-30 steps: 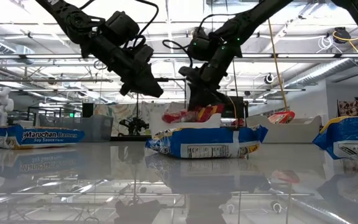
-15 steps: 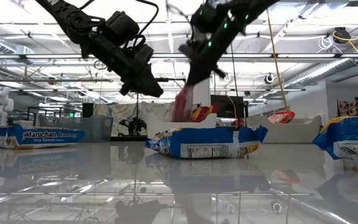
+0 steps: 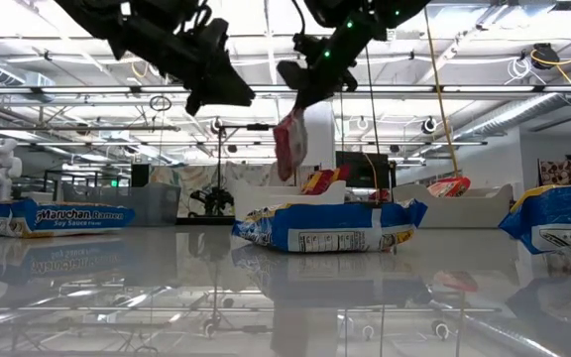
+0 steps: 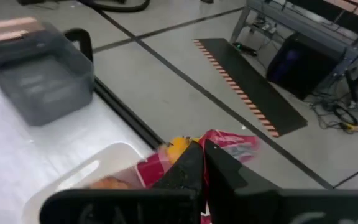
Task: Sort Maruchan noodles
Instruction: Put the red noodle pack into the white bin
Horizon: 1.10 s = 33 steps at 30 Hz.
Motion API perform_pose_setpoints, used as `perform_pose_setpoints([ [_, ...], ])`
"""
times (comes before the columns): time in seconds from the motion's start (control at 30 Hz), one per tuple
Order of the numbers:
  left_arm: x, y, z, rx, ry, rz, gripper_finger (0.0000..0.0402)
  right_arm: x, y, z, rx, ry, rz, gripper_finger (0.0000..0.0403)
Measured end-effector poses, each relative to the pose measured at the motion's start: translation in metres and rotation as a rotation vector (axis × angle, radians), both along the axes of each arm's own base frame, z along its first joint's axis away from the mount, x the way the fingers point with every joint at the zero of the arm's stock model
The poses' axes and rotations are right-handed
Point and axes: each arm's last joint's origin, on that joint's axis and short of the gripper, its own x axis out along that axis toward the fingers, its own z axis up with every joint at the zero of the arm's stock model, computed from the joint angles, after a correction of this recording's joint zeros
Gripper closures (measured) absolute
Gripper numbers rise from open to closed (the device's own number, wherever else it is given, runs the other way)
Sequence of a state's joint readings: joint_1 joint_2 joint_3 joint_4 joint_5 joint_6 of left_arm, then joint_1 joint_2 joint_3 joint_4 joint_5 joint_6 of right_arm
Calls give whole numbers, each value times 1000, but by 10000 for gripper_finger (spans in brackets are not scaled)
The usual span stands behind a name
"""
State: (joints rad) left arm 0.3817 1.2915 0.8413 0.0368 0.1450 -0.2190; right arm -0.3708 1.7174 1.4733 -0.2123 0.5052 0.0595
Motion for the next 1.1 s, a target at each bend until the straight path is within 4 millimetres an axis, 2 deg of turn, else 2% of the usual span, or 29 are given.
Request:
perform_pose_setpoints([
  [0.13,-3,-8,4,36,19,4,307,6,1,-13,-18,61,-31,403],
  [0.33,-8,-12,4,44,67,26,307,15,16,-34,-58,106,-55,403],
  [0.63,-8,-17,3,47,85,20,307,12,34,-62,-38,130,-57,403],
  [0.97,-8,-17,3,41,79,23,307,-1,40,-94,27,168,-83,403],
  [1.1,-8,-17,3,41,78,23,307,-3,43,-104,89,129,-36,403],
])
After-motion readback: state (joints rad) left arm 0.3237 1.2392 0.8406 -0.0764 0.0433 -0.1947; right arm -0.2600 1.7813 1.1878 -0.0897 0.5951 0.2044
